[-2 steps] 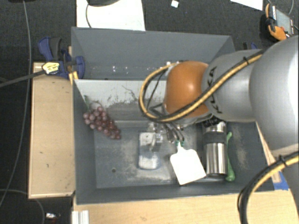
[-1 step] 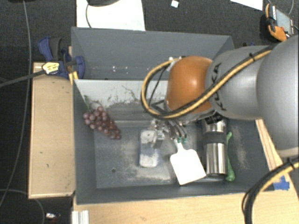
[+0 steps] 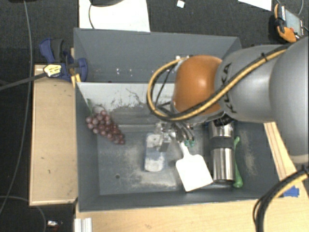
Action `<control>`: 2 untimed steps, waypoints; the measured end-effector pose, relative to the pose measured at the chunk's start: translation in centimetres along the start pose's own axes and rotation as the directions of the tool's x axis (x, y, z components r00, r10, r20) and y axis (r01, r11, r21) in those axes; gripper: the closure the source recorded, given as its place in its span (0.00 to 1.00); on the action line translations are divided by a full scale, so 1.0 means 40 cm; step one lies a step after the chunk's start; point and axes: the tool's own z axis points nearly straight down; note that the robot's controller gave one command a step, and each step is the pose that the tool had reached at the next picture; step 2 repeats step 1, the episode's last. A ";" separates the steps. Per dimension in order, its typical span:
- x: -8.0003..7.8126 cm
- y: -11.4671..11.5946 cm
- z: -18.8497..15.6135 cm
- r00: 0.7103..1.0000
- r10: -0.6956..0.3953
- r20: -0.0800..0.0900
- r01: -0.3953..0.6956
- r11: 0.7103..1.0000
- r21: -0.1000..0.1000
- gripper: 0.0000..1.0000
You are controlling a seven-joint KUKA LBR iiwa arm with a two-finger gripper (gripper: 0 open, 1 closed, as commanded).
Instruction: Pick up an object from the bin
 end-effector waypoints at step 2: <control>0.001 0.000 -0.041 1.000 0.002 -0.001 -0.002 1.000 0.000 1.00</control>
Offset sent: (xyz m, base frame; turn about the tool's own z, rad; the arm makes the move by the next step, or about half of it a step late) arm -0.0006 -0.0001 0.0141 0.0015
